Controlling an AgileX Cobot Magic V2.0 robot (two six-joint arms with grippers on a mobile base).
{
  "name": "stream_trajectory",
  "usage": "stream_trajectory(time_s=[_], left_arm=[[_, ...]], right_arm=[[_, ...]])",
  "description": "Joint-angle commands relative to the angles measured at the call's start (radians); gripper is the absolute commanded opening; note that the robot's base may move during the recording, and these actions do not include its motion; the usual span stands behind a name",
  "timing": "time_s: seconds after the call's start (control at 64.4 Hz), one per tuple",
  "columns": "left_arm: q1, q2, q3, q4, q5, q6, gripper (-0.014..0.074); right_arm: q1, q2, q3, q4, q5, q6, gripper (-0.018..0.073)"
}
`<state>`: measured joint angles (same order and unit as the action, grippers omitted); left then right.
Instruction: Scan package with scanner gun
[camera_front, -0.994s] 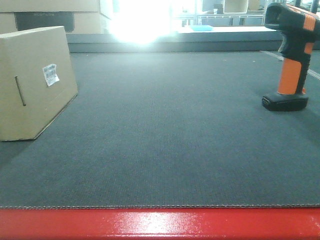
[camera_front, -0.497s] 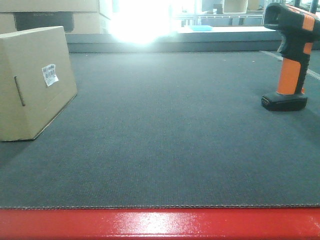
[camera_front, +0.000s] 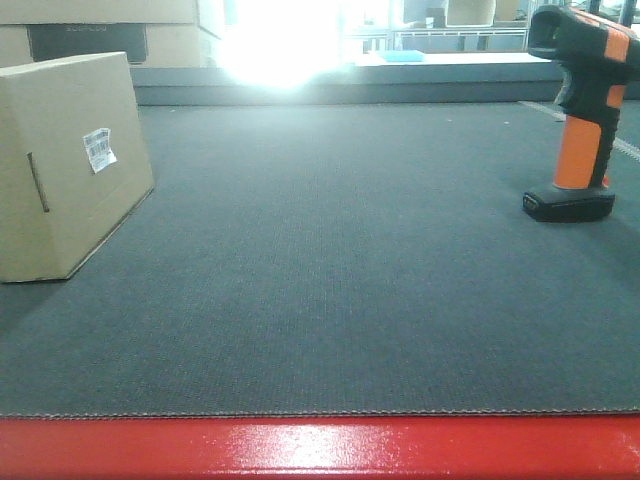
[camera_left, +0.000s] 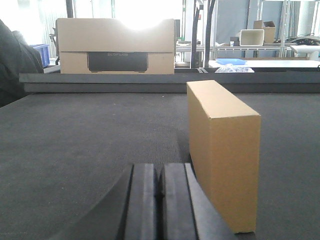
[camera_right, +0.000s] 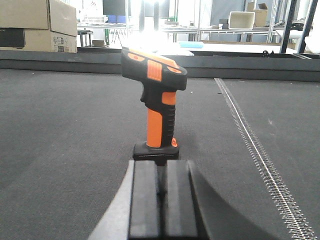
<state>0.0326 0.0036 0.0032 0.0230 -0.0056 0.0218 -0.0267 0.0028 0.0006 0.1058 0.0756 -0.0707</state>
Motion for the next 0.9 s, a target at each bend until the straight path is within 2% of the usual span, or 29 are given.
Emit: stream_trajectory(time_s=[0.0, 0.124, 0.248, 0.311, 0.404, 0.481, 0.575, 0.683, 0.761, 0.823, 0.885], left_arm=[[0.004, -0.004, -0.003, 0.002, -0.039, -0.007, -0.0111], [0.004, -0.004, -0.003, -0.046, -0.067, -0.007, -0.0111], [0.004, -0.004, -0.003, -0.047, -0.209, -0.007, -0.0111], [0.004, -0.004, -0.021, -0.047, -0.216, -0.007, -0.0111], [0.004, -0.004, -0.135, -0.045, -0.112, -0.007, -0.0111], [0.004, 0.014, -0.254, -0.037, -0.020, -0.007, -0.0111], [0.004, 0.094, -0.383, -0.037, 0.097, -0.007, -0.0111], [0.004, 0.217, -0.523, -0.035, 0.238, -0.007, -0.0074], [0.004, 0.308, -0.602, -0.035, 0.302, -0.007, 0.0031], [0.004, 0.373, -0.656, -0.035, 0.342, -0.007, 0.0130], [0.004, 0.453, -0.698, -0.035, 0.370, -0.007, 0.0267]], right_arm=[[0.002, -0.003, -0.001, -0.006, -0.032, -0.002, -0.0153], [0.002, -0.003, -0.001, -0.006, -0.118, -0.002, -0.0153], [0.002, -0.003, -0.009, -0.006, -0.151, -0.002, -0.0153], [0.002, -0.003, -0.055, -0.006, -0.151, -0.002, -0.0153], [0.002, -0.003, -0.159, -0.006, -0.124, -0.002, -0.0153], [0.002, 0.009, -0.262, -0.006, -0.037, -0.002, -0.0153], [0.002, 0.108, -0.388, -0.006, 0.087, -0.002, -0.0153], [0.002, 0.240, -0.517, -0.006, 0.134, -0.002, -0.0141], [0.002, 0.347, -0.597, -0.006, 0.141, -0.002, -0.0049], [0.002, 0.418, -0.649, -0.006, 0.142, -0.002, 0.0088], [0.002, 0.500, -0.684, -0.006, 0.142, -0.002, 0.0265]])
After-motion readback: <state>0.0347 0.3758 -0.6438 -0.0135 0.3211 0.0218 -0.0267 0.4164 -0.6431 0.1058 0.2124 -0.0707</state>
